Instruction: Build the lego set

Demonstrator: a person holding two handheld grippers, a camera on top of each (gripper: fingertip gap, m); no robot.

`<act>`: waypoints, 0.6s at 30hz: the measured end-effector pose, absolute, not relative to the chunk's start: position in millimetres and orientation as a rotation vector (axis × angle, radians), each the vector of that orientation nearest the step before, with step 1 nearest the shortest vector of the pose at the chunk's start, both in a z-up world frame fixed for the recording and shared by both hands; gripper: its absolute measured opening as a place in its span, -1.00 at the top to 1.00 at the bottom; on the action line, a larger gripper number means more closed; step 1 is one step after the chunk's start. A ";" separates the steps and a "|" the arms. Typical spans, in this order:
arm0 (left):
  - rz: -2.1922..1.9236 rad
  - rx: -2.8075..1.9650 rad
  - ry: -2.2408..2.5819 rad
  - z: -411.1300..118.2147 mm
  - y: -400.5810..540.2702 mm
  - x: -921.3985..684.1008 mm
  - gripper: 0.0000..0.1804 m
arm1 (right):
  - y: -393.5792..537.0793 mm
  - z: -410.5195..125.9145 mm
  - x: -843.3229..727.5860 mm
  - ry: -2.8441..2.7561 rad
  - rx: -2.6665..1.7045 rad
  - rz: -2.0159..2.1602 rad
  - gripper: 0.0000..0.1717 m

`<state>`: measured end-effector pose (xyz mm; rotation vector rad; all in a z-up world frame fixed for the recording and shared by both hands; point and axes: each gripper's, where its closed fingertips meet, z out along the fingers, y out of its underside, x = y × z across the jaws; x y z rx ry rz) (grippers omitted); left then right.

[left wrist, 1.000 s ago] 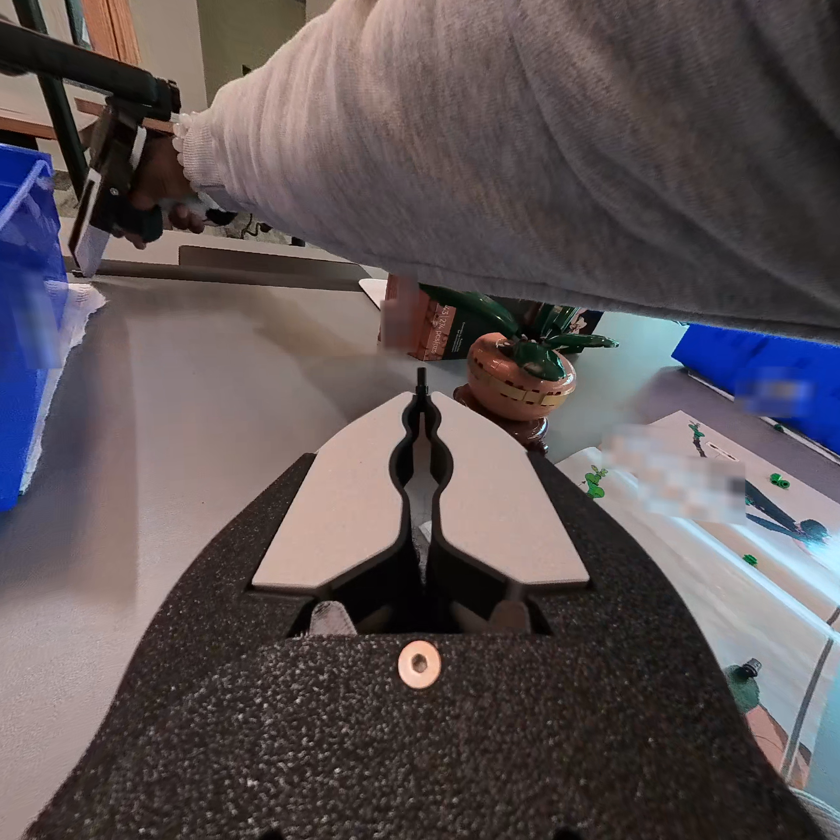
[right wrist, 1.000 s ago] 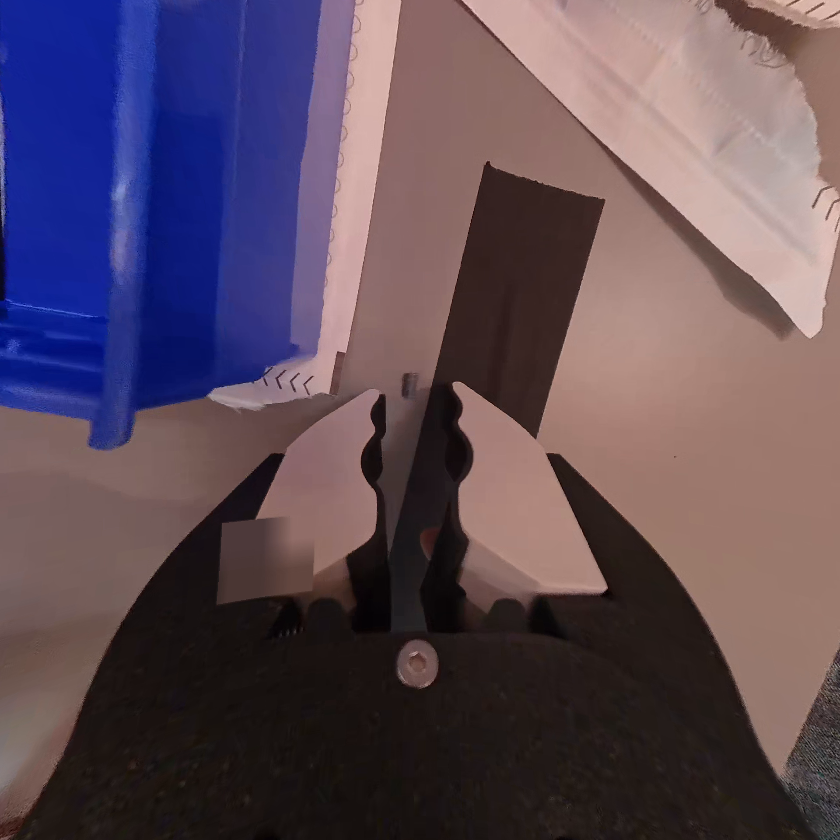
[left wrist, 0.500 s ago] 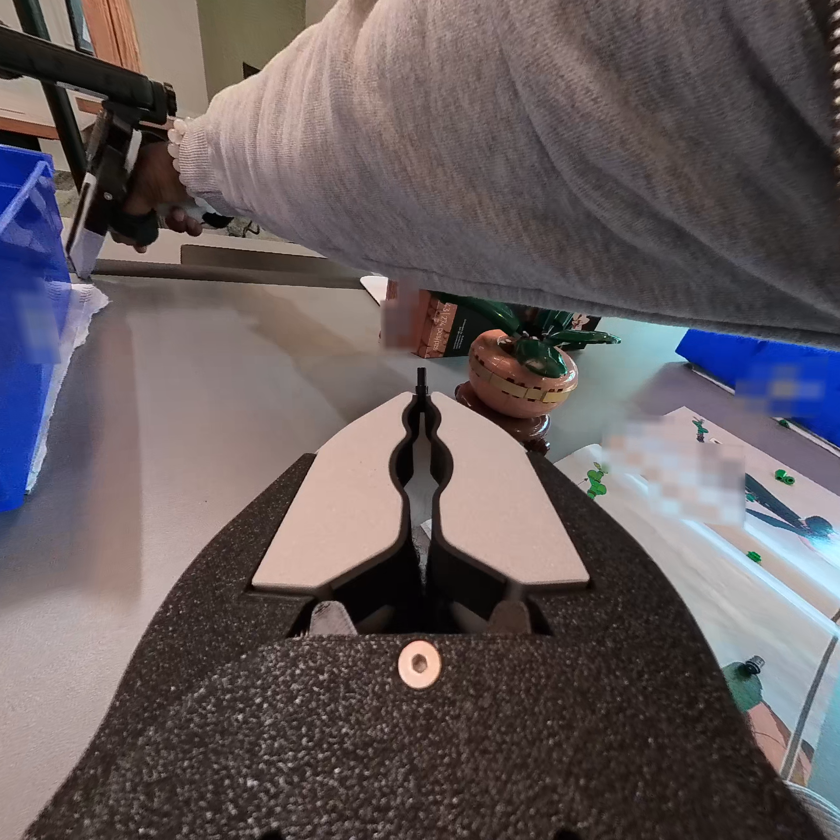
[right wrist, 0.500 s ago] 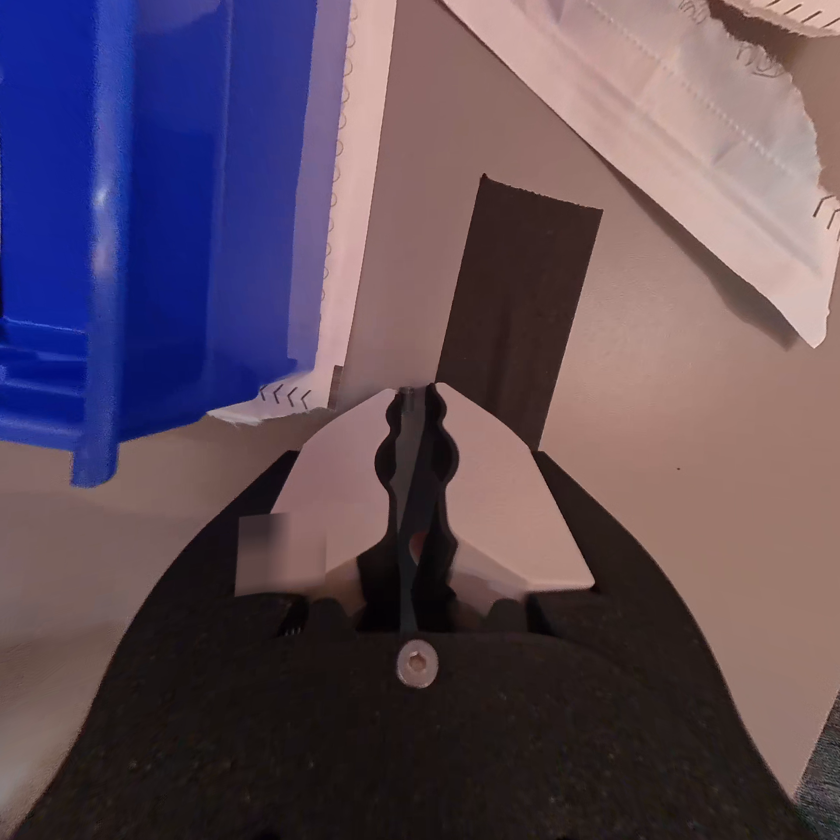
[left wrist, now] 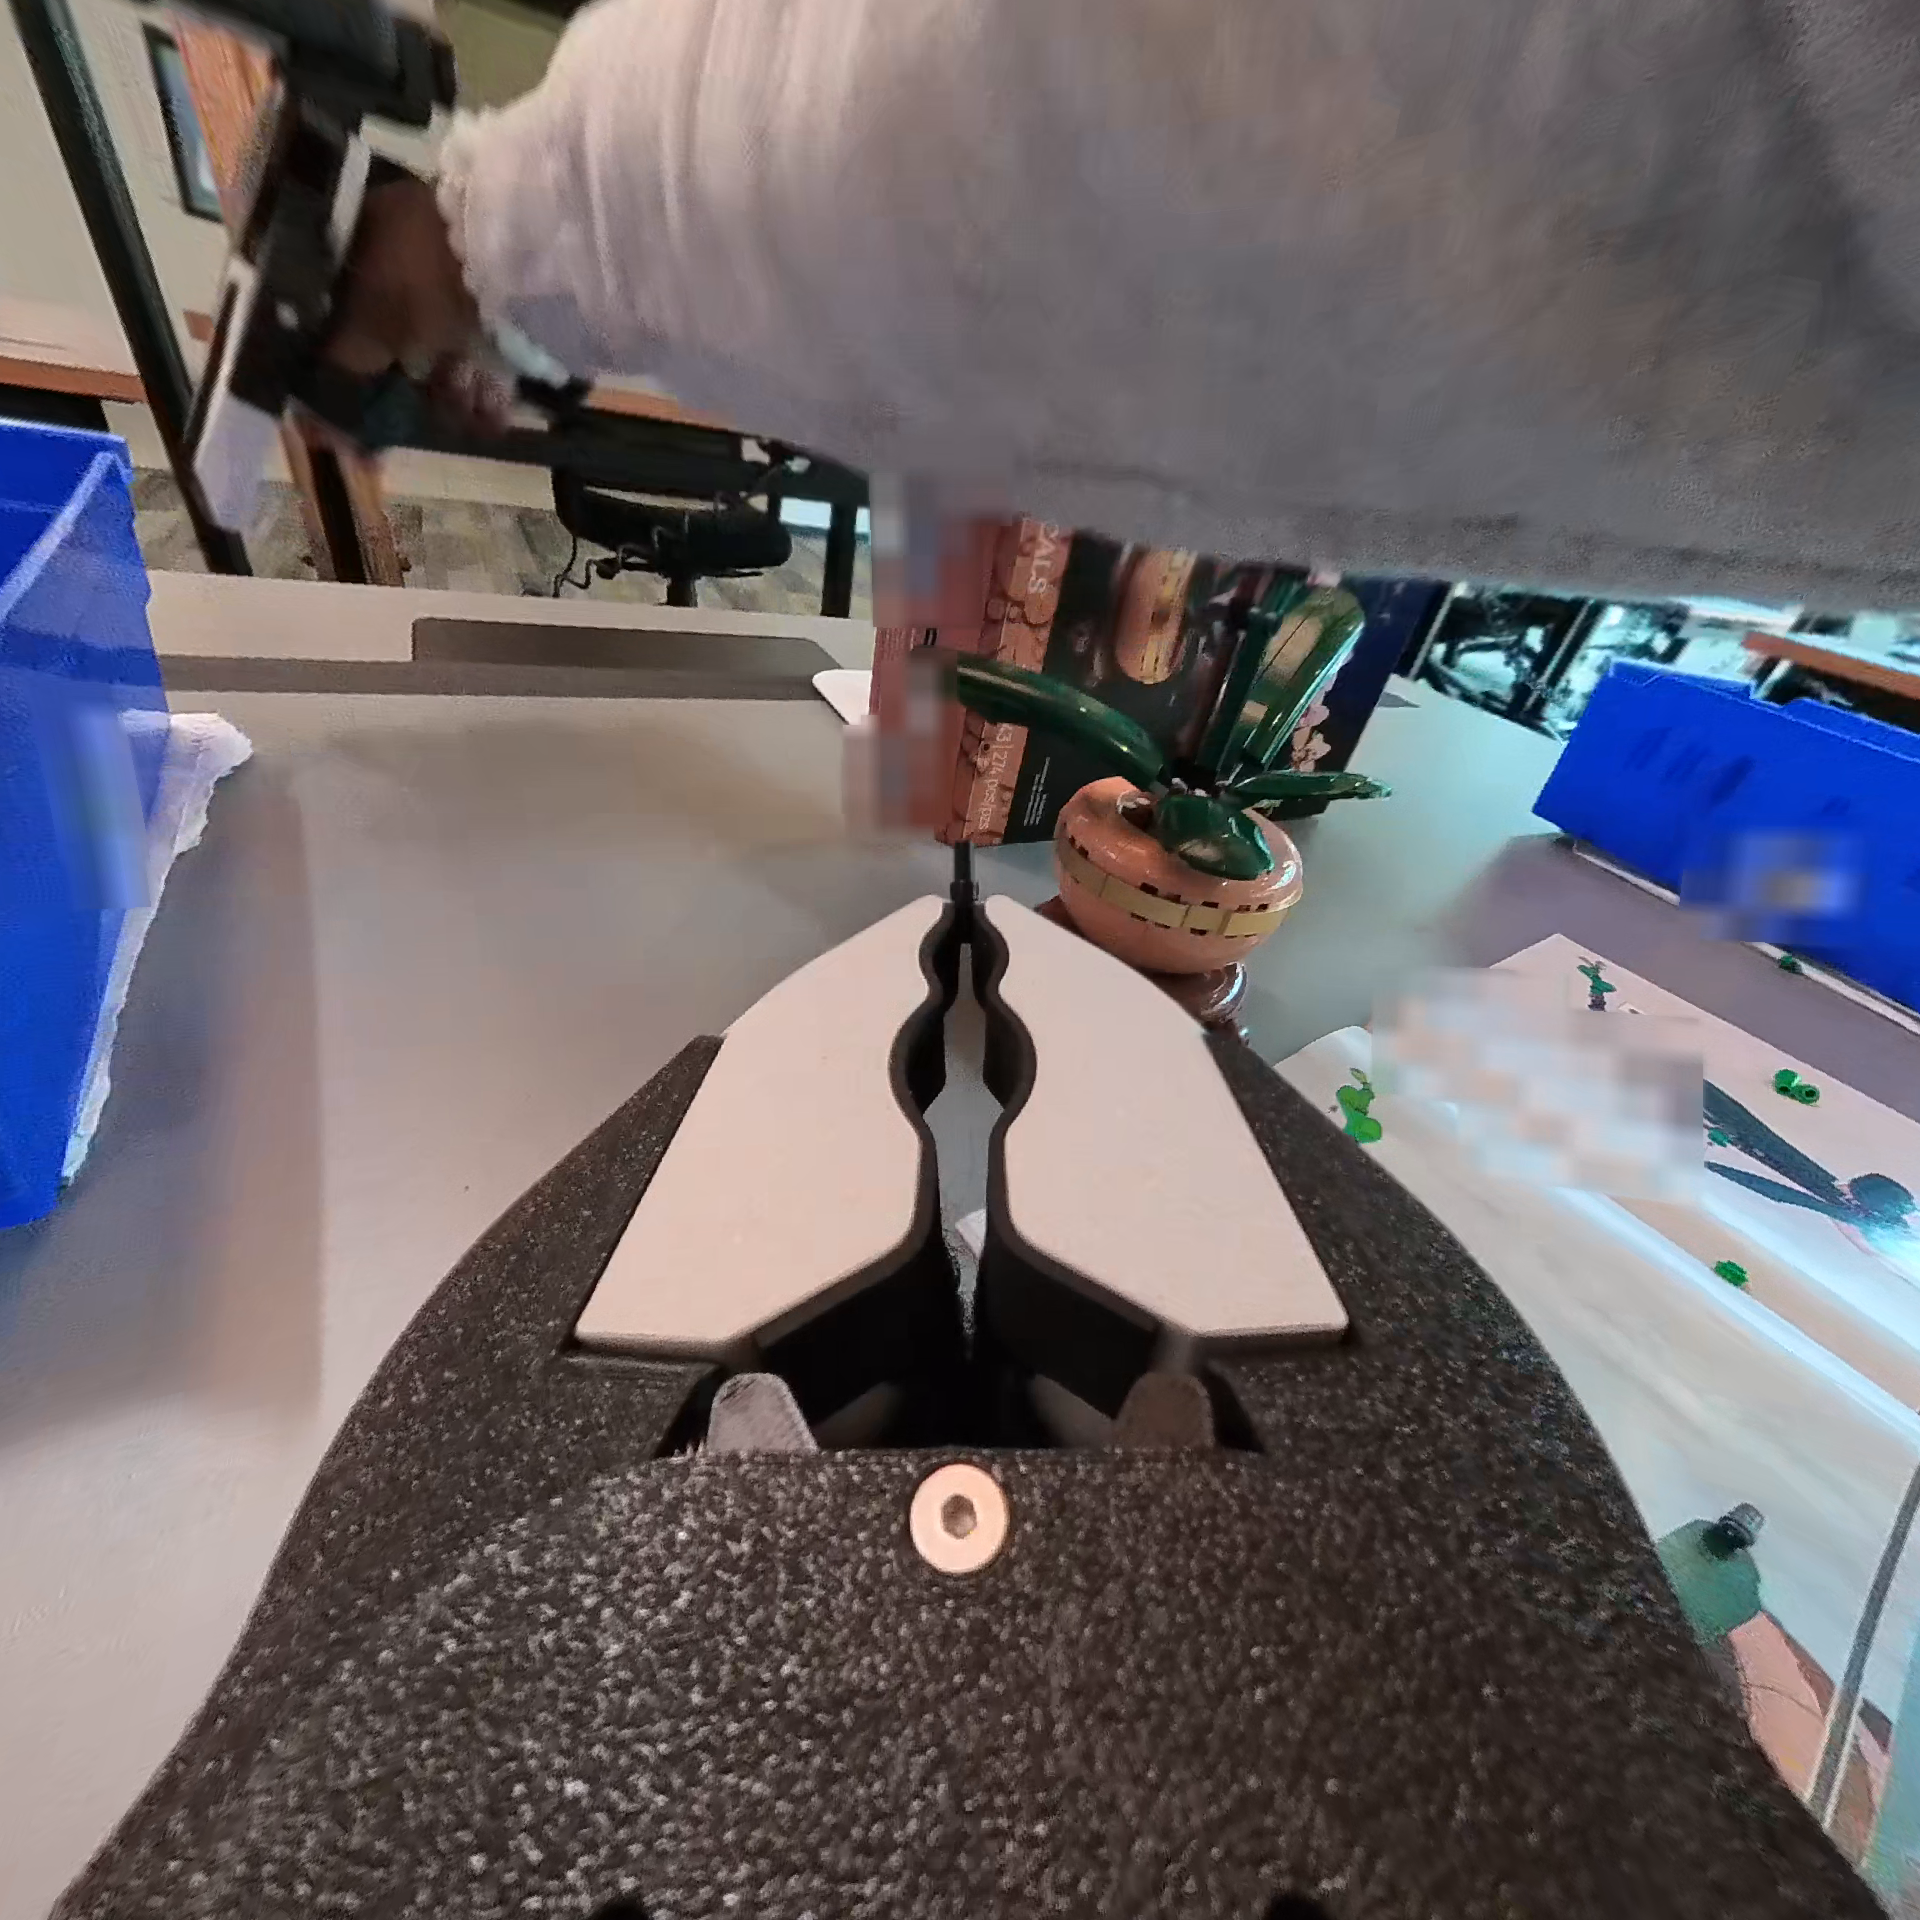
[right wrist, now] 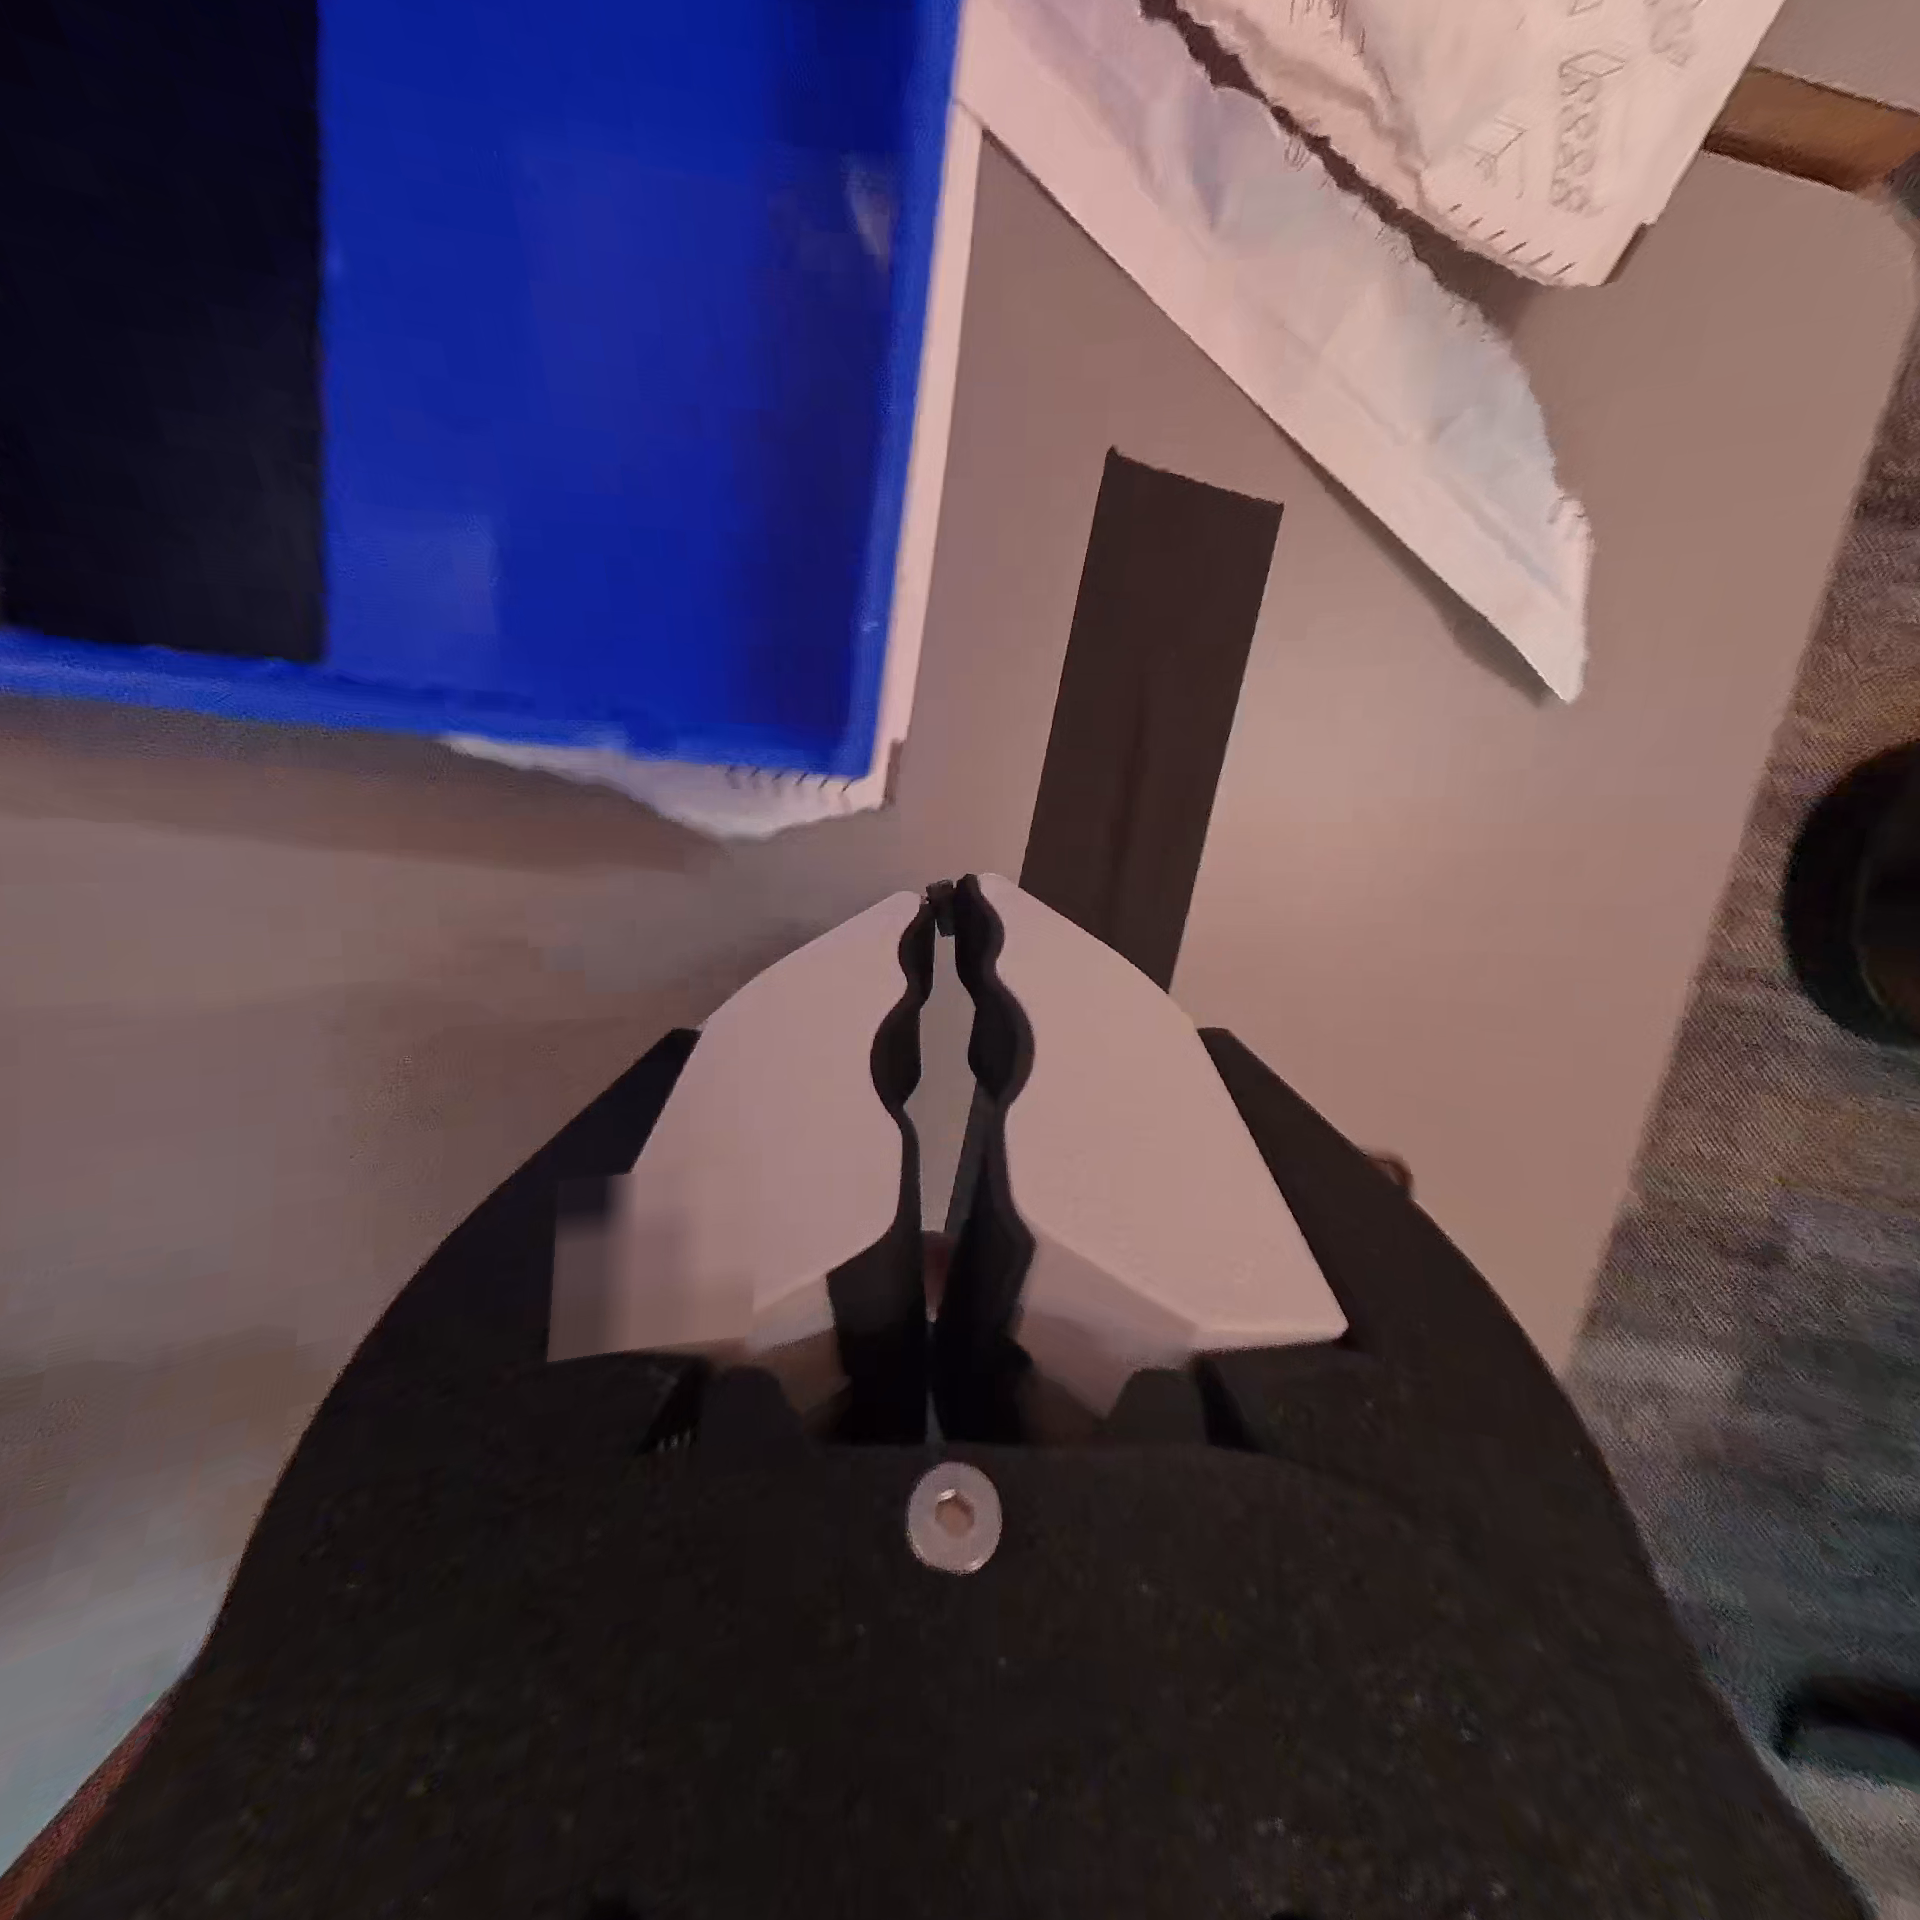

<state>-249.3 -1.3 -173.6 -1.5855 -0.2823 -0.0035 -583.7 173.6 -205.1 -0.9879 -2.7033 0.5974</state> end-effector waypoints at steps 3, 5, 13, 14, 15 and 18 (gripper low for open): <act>-0.037 -1.563 -0.268 -168.4 -1.1 -244.6 0.99 | 173.7 -147.5 -545.4 -2.743 -1.004 0.482 0.96; -0.065 -1.545 -0.245 -163.3 -0.2 -238.0 0.99 | 163.7 -97.2 -518.1 -2.706 -0.997 0.546 0.96; -0.164 -1.455 -0.090 -139.5 7.1 -196.8 0.99 | 45.1 109.1 -316.2 -2.367 -0.470 1.465 0.96; -0.150 -1.459 -0.060 -137.7 8.4 -191.9 0.99 | 33.9 120.3 -279.4 -2.319 -0.389 1.562 0.96; -0.140 -1.456 -0.029 -134.9 9.3 -185.7 0.99 | 26.1 125.5 -243.0 -2.280 -0.319 1.629 0.96; -0.173 -1.420 0.048 -122.8 10.4 -162.1 0.99 | 14.5 125.6 -151.0 -2.117 -0.237 1.799 0.97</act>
